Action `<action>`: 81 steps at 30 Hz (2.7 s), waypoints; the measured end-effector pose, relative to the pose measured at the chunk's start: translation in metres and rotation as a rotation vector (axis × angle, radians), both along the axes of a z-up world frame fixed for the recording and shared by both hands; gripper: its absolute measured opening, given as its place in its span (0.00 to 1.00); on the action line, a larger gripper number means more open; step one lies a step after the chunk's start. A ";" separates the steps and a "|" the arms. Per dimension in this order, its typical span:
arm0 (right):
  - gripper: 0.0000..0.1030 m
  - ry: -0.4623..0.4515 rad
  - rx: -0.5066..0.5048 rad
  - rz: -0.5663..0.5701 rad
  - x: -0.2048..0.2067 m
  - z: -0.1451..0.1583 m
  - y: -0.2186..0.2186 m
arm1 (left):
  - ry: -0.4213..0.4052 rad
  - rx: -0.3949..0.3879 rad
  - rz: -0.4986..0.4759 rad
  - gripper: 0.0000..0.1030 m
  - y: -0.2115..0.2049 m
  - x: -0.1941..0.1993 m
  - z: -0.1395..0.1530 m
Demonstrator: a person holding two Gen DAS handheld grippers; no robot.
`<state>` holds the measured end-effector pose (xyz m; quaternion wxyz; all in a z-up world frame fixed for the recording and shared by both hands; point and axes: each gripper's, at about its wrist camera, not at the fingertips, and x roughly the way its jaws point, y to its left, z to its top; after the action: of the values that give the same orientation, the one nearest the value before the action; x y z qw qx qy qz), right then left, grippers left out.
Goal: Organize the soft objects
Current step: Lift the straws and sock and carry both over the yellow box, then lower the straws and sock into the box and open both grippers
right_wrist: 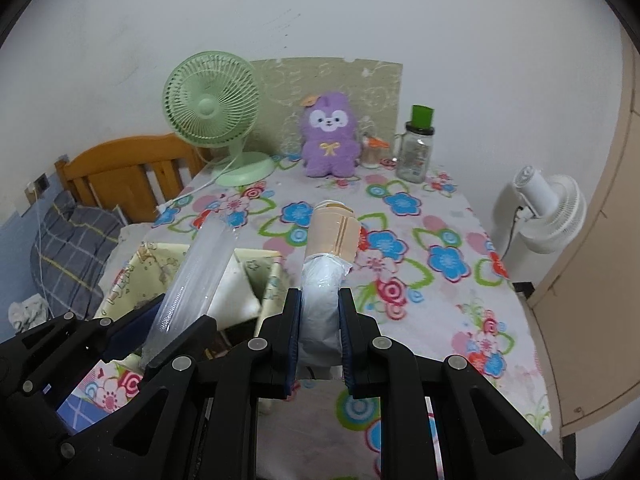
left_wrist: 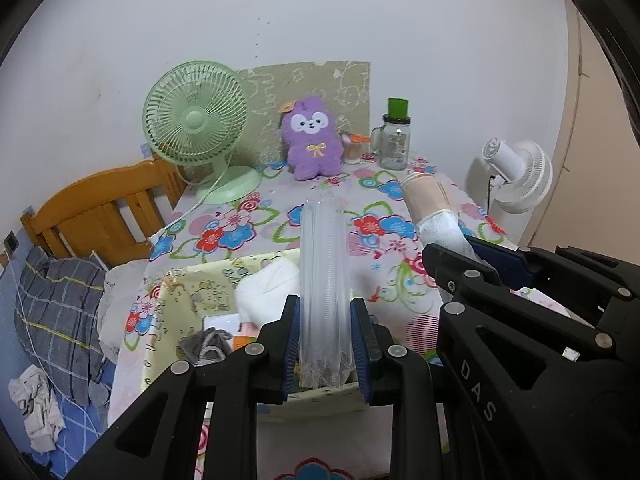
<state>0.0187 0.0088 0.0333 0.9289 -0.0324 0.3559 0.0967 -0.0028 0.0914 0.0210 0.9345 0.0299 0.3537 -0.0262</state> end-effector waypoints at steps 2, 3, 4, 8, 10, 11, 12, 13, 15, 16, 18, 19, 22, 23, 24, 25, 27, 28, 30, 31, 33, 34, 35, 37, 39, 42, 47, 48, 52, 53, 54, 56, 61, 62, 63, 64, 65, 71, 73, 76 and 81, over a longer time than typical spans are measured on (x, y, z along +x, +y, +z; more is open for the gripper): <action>0.20 0.007 0.002 0.007 0.003 -0.002 0.008 | 0.008 0.002 0.007 0.23 0.008 0.003 -0.002; 0.20 0.010 0.002 0.012 0.005 -0.003 0.013 | 0.010 0.003 0.010 0.23 0.011 0.004 -0.002; 0.20 0.014 0.001 0.017 0.007 -0.004 0.017 | 0.012 0.003 0.012 0.23 0.014 0.005 -0.003; 0.20 0.019 -0.009 0.035 0.011 -0.007 0.030 | 0.024 -0.005 0.025 0.24 0.028 0.009 -0.006; 0.20 0.023 -0.012 0.041 0.013 -0.008 0.037 | 0.030 -0.011 0.030 0.24 0.035 0.011 -0.008; 0.20 0.027 -0.013 0.046 0.014 -0.009 0.040 | 0.034 -0.012 0.035 0.24 0.039 0.012 -0.010; 0.20 0.032 -0.014 0.053 0.016 -0.011 0.044 | 0.037 -0.012 0.038 0.24 0.042 0.012 -0.011; 0.20 0.037 -0.015 0.058 0.017 -0.012 0.047 | 0.040 -0.013 0.040 0.24 0.044 0.013 -0.012; 0.20 0.050 -0.018 0.074 0.020 -0.016 0.054 | 0.048 -0.017 0.047 0.25 0.051 0.014 -0.016; 0.20 0.055 -0.021 0.078 0.022 -0.018 0.057 | 0.052 -0.017 0.049 0.26 0.054 0.015 -0.017; 0.20 0.065 -0.024 0.089 0.024 -0.021 0.063 | 0.065 -0.021 0.059 0.27 0.061 0.018 -0.022; 0.20 0.070 -0.025 0.093 0.025 -0.023 0.066 | 0.071 -0.025 0.062 0.27 0.063 0.019 -0.024; 0.20 0.082 -0.019 0.111 0.028 -0.028 0.073 | 0.102 -0.041 0.076 0.27 0.072 0.025 -0.033; 0.20 0.089 -0.018 0.118 0.029 -0.031 0.075 | 0.109 -0.043 0.081 0.27 0.075 0.027 -0.035; 0.20 0.099 -0.020 0.123 0.031 -0.034 0.078 | 0.117 -0.043 0.085 0.27 0.078 0.029 -0.038; 0.20 0.104 -0.023 0.126 0.032 -0.036 0.081 | 0.123 -0.044 0.087 0.27 0.080 0.030 -0.040; 0.20 0.116 -0.026 0.137 0.035 -0.041 0.086 | 0.143 -0.049 0.092 0.29 0.085 0.034 -0.047; 0.20 0.120 -0.027 0.142 0.036 -0.042 0.088 | 0.155 -0.048 0.097 0.30 0.088 0.036 -0.051; 0.20 0.128 -0.035 0.157 0.038 -0.046 0.094 | 0.175 -0.046 0.111 0.35 0.093 0.041 -0.058; 0.20 0.131 -0.040 0.163 0.038 -0.047 0.097 | 0.185 -0.045 0.116 0.36 0.094 0.042 -0.060; 0.20 0.136 -0.047 0.178 0.040 -0.050 0.103 | 0.212 -0.041 0.132 0.44 0.099 0.045 -0.067; 0.20 0.139 -0.048 0.187 0.040 -0.051 0.105 | 0.219 -0.037 0.139 0.48 0.101 0.046 -0.068; 0.20 0.143 -0.048 0.194 0.041 -0.052 0.107 | 0.224 -0.032 0.151 0.60 0.105 0.047 -0.070; 0.20 0.159 -0.030 0.211 0.043 -0.054 0.110 | 0.224 -0.034 0.162 0.66 0.108 0.047 -0.070; 0.20 0.178 -0.002 0.233 0.045 -0.055 0.110 | 0.210 -0.054 0.156 0.67 0.111 0.045 -0.069; 0.21 0.191 0.009 0.252 0.045 -0.056 0.112 | 0.220 -0.064 0.137 0.71 0.112 0.045 -0.069; 0.26 0.212 0.026 0.269 0.043 -0.056 0.111 | 0.225 -0.065 0.123 0.82 0.110 0.044 -0.066; 0.31 0.212 0.024 0.268 0.043 -0.056 0.111 | 0.220 -0.054 0.126 0.83 0.109 0.043 -0.065; 0.62 0.180 0.012 0.250 0.039 -0.051 0.107 | 0.210 -0.032 0.128 0.86 0.107 0.038 -0.061; 0.68 0.163 0.006 0.242 0.037 -0.049 0.105 | 0.203 -0.028 0.130 0.87 0.106 0.036 -0.059; 0.70 0.147 -0.001 0.238 0.034 -0.047 0.104 | 0.198 -0.024 0.131 0.87 0.105 0.034 -0.058; 0.72 0.133 -0.011 0.234 0.032 -0.045 0.101 | 0.191 -0.017 0.129 0.87 0.103 0.032 -0.056; 0.73 0.111 -0.013 0.219 0.026 -0.038 0.091 | 0.174 -0.004 0.119 0.87 0.094 0.027 -0.050; 0.73 0.108 -0.013 0.215 0.026 -0.037 0.088 | 0.170 -0.005 0.117 0.87 0.093 0.026 -0.049; 0.73 0.105 -0.012 0.211 0.025 -0.036 0.086 | 0.168 -0.006 0.116 0.87 0.091 0.026 -0.048; 0.73 0.103 -0.012 0.208 0.024 -0.035 0.084 | 0.166 -0.006 0.114 0.87 0.089 0.025 -0.047; 0.73 0.099 -0.013 0.203 0.023 -0.034 0.081 | 0.163 -0.006 0.111 0.87 0.087 0.024 -0.046; 0.73 0.078 -0.025 0.162 0.018 -0.030 0.064 | 0.151 -0.005 0.090 0.88 0.071 0.023 -0.042; 0.73 0.068 -0.032 0.142 0.017 -0.028 0.057 | 0.145 -0.004 0.084 0.89 0.065 0.023 -0.041; 0.76 0.056 -0.047 0.106 0.016 -0.028 0.045 | 0.137 -0.002 0.073 0.91 0.054 0.024 -0.040; 0.81 0.053 -0.055 0.054 0.016 -0.029 0.023 | 0.124 0.019 0.055 0.92 0.035 0.028 -0.041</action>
<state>0.0351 0.0318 0.0043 0.9151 -0.0651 0.3818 0.1125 0.0251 0.1261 -0.0198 0.9108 0.0272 0.4119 0.0012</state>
